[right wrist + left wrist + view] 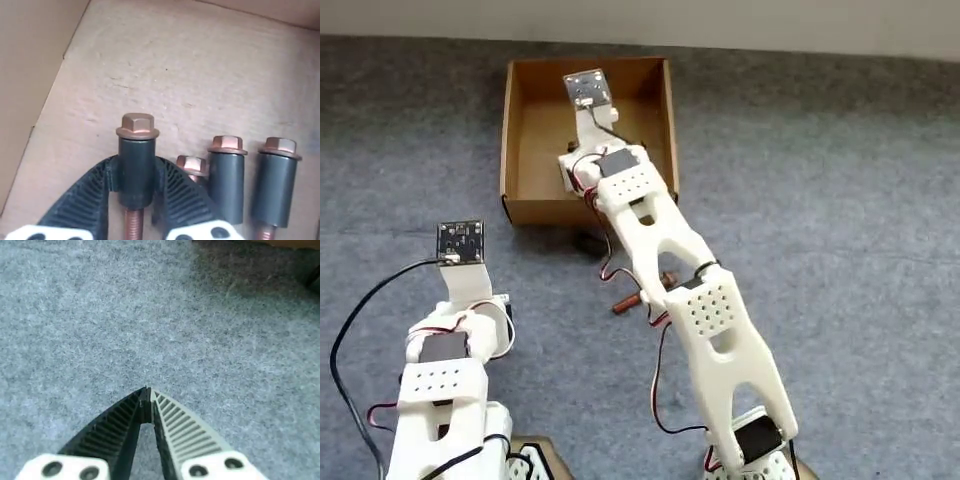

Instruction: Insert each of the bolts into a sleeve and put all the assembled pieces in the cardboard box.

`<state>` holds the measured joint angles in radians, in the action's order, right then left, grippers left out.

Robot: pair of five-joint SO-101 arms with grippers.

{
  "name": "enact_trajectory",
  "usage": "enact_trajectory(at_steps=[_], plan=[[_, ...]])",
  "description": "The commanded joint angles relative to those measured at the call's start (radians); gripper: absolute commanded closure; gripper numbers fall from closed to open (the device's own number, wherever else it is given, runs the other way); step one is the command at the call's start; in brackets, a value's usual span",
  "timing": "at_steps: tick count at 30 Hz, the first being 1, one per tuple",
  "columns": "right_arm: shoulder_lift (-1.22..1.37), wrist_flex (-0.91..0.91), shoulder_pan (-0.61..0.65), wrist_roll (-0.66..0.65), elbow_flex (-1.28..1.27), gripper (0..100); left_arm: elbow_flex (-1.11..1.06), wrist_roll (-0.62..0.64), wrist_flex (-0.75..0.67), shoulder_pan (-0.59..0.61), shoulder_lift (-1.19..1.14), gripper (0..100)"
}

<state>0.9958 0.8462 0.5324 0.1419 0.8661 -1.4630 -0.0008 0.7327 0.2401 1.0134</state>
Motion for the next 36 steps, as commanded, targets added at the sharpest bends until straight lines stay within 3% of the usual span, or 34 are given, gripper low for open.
enact_trajectory(at_steps=[1,6,11,18,24,29,36], plan=[[-0.019,0.004,0.002,0.011,0.051,99.2,0.005,-0.006,-0.008,0.004,0.007,99],[-0.019,0.005,0.004,0.011,0.054,97.5,0.005,-0.006,-0.009,0.004,0.007,99],[-0.024,0.007,0.004,0.012,0.058,85.9,0.005,-0.006,-0.009,0.004,0.007,99],[-0.062,0.058,-0.005,0.009,0.150,86.0,0.005,-0.006,-0.009,0.004,0.007,99],[-0.110,0.219,-0.090,0.006,0.381,86.5,0.005,-0.006,-0.011,0.004,0.005,99],[-0.114,0.346,-0.171,0.006,0.618,99.5,0.005,-0.006,-0.011,0.004,0.005,99],[-0.119,0.519,-0.219,0.005,0.852,91.1,0.005,-0.006,-0.011,0.004,0.005,99]])
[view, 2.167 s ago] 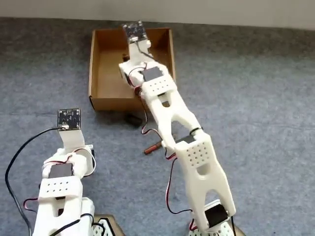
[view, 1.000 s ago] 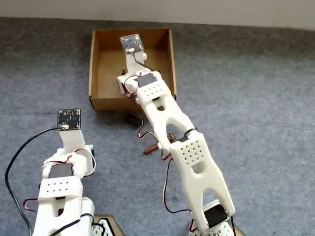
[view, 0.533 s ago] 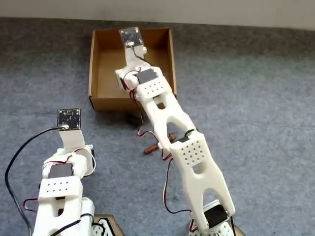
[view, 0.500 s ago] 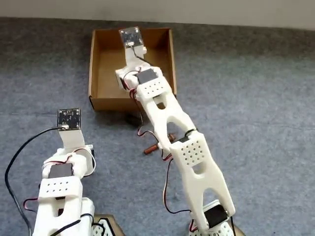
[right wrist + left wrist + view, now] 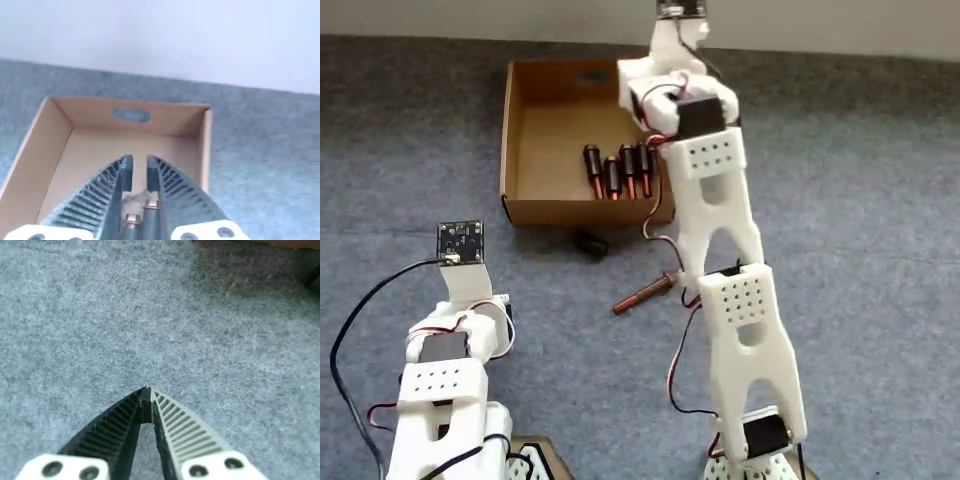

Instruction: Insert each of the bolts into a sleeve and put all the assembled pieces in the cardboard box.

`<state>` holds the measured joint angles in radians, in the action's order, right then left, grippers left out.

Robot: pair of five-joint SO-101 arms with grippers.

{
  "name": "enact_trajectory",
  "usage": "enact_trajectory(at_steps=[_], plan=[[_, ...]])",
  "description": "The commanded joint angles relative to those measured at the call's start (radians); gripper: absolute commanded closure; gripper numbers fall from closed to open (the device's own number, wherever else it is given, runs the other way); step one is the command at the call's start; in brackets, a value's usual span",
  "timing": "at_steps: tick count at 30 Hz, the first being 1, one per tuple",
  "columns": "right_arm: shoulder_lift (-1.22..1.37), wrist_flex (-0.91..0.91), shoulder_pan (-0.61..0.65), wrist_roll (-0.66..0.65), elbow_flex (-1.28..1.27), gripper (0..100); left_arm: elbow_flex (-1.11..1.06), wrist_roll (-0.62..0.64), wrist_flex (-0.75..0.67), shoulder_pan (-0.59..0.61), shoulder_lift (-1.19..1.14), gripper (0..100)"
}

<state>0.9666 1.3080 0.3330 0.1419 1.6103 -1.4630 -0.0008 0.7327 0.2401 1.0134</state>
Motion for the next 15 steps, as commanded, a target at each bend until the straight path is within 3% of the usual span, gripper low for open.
enact_trajectory(at_steps=[1,10,15], plan=[[-0.090,0.077,-0.019,0.005,0.125,90.3,0.005,-0.006,-0.011,0.004,0.005,99],[-0.196,0.308,-0.054,0.003,0.153,89.7,0.005,-0.006,-0.011,0.004,0.005,99],[-0.239,0.446,-0.050,-0.140,0.151,89.7,0.005,-0.006,-0.012,0.004,0.005,99]])
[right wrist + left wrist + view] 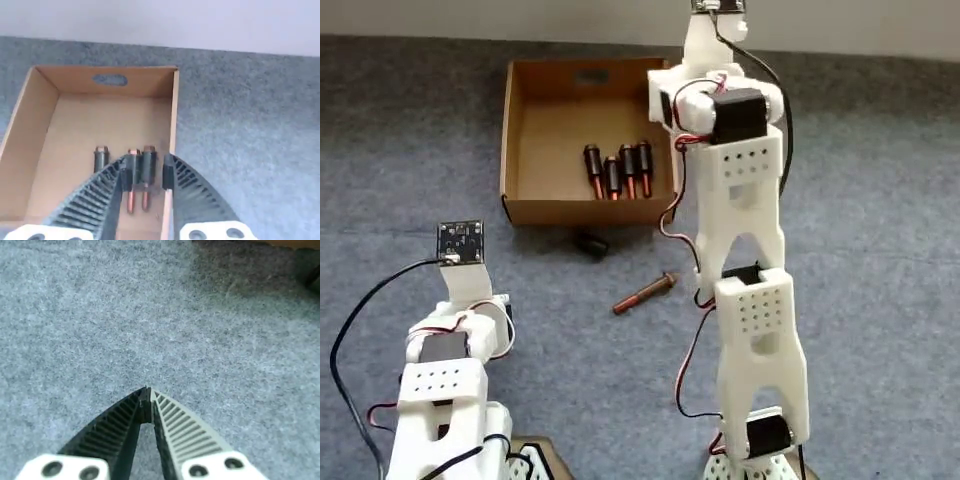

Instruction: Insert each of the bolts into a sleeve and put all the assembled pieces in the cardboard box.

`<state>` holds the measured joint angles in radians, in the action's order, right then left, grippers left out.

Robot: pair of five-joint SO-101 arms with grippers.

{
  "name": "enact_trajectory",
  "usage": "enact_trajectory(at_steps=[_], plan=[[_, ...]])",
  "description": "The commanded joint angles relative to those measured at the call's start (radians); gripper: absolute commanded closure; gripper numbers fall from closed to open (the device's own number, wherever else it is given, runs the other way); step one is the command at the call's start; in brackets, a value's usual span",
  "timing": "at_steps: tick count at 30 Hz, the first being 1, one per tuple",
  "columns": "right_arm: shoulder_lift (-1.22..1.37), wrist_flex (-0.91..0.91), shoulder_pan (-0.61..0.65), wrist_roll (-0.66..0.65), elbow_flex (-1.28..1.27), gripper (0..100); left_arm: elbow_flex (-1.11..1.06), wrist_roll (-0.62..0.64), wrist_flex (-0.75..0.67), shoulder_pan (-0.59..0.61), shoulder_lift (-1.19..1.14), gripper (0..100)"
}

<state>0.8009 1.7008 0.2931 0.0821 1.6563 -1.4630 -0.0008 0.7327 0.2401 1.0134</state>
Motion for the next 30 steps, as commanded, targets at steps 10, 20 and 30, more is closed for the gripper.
enact_trajectory(at_steps=[10,20,30], plan=[[-0.111,0.067,0.028,-0.095,0.101,89.7,0.005,-0.006,-0.012,0.002,0.005,99],[-0.338,0.067,0.062,-0.095,-0.127,89.7,-0.002,-0.006,-0.032,0.002,0.004,99],[-0.582,0.059,0.097,-0.143,-0.799,92.3,-0.002,-0.006,-0.032,0.002,0.004,99]])
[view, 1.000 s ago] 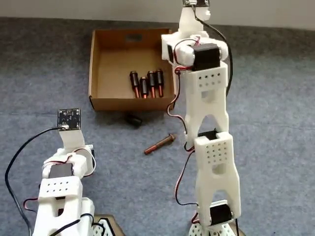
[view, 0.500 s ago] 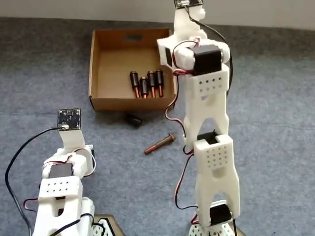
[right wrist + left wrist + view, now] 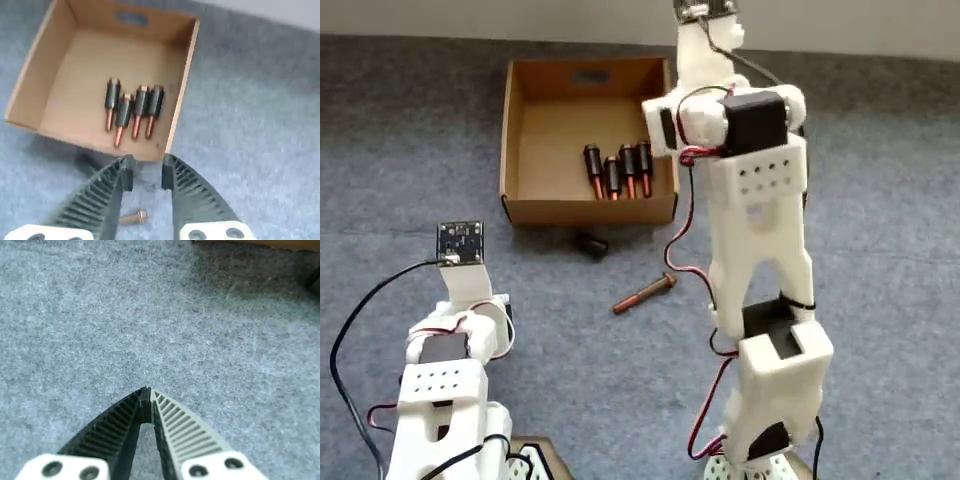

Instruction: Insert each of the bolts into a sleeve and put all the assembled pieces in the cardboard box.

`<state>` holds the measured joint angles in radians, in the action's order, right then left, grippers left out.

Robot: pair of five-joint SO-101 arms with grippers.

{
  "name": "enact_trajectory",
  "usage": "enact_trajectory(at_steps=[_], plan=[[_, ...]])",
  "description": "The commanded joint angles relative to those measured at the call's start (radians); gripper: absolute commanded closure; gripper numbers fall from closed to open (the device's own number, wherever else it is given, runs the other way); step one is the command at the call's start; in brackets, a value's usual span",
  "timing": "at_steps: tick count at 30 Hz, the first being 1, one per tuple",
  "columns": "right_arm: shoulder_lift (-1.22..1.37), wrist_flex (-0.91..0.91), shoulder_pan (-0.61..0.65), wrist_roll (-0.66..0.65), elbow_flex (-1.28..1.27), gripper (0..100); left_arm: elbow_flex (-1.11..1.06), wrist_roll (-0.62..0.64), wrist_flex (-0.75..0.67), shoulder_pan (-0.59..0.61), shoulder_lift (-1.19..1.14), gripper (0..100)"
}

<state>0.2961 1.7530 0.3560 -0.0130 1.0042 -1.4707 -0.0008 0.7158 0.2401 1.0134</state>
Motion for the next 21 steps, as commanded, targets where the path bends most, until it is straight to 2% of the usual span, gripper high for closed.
enact_trajectory(at_steps=[1,6,11,16,21], plan=[[-0.090,0.005,0.058,-0.066,-0.191,93.0,0.005,-0.006,-0.017,0.002,0.004,99],[-0.140,0.005,0.189,-0.117,-0.346,92.8,0.005,-0.006,-0.017,0.002,0.004,99],[-0.179,-0.071,0.268,-0.164,-0.547,86.2,0.004,-0.006,-0.017,0.002,0.004,99],[-0.300,-0.251,0.268,-0.189,-0.862,83.2,0.004,-0.006,-0.017,0.002,0.004,99],[-0.498,-0.541,0.282,-0.270,-1.294,83.2,0.004,-0.006,-0.017,0.002,0.004,99]])
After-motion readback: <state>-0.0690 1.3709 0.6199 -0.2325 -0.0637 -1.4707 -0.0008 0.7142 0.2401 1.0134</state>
